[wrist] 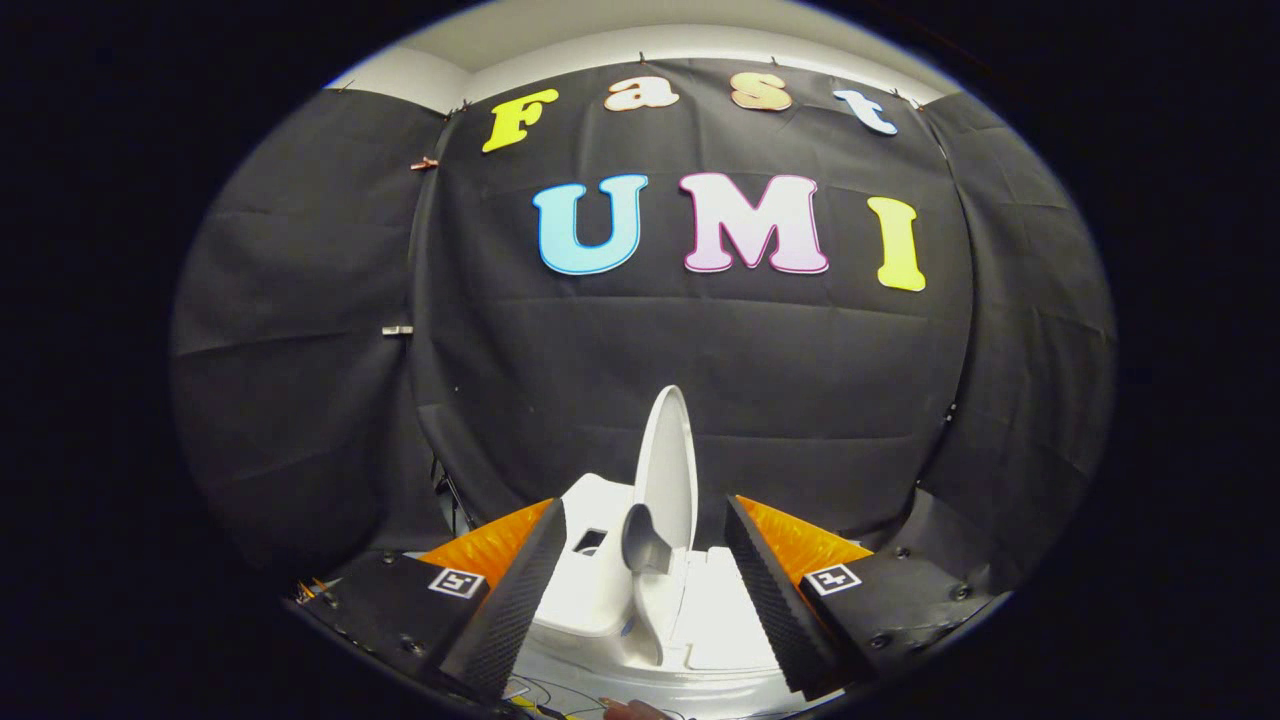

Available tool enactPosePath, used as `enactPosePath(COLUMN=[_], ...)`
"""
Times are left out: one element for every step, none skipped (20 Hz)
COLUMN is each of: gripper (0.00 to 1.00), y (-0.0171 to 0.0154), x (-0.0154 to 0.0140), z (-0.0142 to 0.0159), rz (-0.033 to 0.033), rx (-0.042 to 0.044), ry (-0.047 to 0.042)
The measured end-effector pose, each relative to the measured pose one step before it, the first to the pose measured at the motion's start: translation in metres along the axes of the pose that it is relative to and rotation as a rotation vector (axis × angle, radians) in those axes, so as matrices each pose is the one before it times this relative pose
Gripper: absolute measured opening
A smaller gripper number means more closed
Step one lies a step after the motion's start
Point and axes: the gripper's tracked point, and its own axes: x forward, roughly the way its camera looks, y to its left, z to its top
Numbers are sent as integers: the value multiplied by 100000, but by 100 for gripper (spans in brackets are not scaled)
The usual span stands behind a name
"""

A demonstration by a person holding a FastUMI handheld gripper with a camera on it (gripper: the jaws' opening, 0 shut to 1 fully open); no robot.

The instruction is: Open the toilet lid.

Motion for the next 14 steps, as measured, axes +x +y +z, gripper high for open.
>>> enactPosePath(gripper=[100, 100, 100, 100, 100, 100, 100, 100, 100, 100, 100, 100, 100, 100], y=[-547, -588, -704, -857, -1042, -1247, -1228, -1357, -1473, -1536, -1554, -1500, -1371, -1469], x=[-616, -581, -635, -669, -637, -725, -659, -798, -813, -821, -711, -749, -694, -674], z=[687, 729, 755, 733, 829, 900, 923, 995, 863, 787, 680, 594, 535, 447], rz=[-446, -224, -146, -272, -535, -911, -822, -722, -960, -1011, -864, -851, -929, -884], rx=[81, -117, -175, -173, -46, -23, 71, 73, -215, -448, -416, -436, -418, -72], ry=[-1043, -1027, -942, -1012, -1054, -1149, -1331, -1496, -1439, -1279, -1139, -685, -523, -553])
